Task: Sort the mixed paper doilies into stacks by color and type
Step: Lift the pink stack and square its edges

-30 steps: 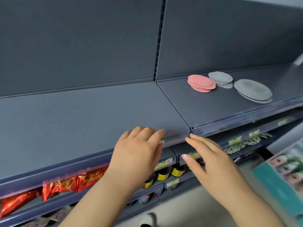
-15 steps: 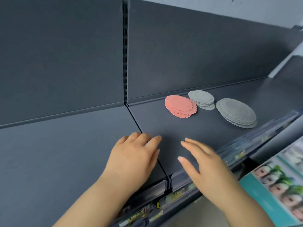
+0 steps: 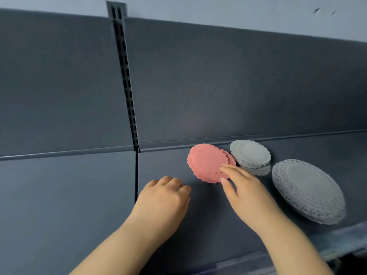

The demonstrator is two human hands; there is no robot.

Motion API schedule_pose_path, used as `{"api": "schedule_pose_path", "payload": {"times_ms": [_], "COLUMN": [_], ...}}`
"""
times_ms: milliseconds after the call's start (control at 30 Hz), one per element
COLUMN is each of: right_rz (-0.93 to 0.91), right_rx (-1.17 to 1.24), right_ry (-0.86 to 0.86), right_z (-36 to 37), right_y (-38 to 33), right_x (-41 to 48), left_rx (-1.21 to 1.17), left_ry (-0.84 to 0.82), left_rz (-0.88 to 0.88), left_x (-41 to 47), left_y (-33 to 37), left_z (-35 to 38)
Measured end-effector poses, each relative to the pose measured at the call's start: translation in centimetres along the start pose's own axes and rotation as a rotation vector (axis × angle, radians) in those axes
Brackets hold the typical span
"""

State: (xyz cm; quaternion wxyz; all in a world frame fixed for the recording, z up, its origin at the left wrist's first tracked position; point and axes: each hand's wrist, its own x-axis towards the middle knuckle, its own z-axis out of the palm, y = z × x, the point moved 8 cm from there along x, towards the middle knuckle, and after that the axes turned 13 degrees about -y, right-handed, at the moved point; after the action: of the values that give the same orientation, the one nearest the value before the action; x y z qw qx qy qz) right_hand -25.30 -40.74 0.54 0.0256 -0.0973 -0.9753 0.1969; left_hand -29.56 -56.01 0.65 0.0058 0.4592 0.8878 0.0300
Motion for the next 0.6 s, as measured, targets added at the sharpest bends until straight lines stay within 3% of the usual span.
{"api": "schedule_pose_path", "payload": {"times_ms": [133, 267, 467, 600], "right_rz": [-0.124, -0.158, -0.246, -0.296], "right_rx": [-0.068, -0.058, -0.030, -0.024], "right_ry": [-0.107, -0.198, -0.231, -0.304], "right_z": [0.5, 1.9, 1.9, 1.8], "right_y": [1.9, 3.3, 3.6, 3.8], "right_x": [3.1, 4.3, 4.5, 4.8], "left_rx": [0.044, -0.250, -0.557, -0.663], "left_ry": [-0.088, -0.160, -0.043, -0.128], "left_rz": [-0.207, -0.466, -0.624, -0.758], "left_x": [5.8, 9.7, 11.6, 11.6], "left_y": [0.5, -1.2, -2.4, -4.3], "left_z": [0.7, 2.6, 4.6, 4.9]}}
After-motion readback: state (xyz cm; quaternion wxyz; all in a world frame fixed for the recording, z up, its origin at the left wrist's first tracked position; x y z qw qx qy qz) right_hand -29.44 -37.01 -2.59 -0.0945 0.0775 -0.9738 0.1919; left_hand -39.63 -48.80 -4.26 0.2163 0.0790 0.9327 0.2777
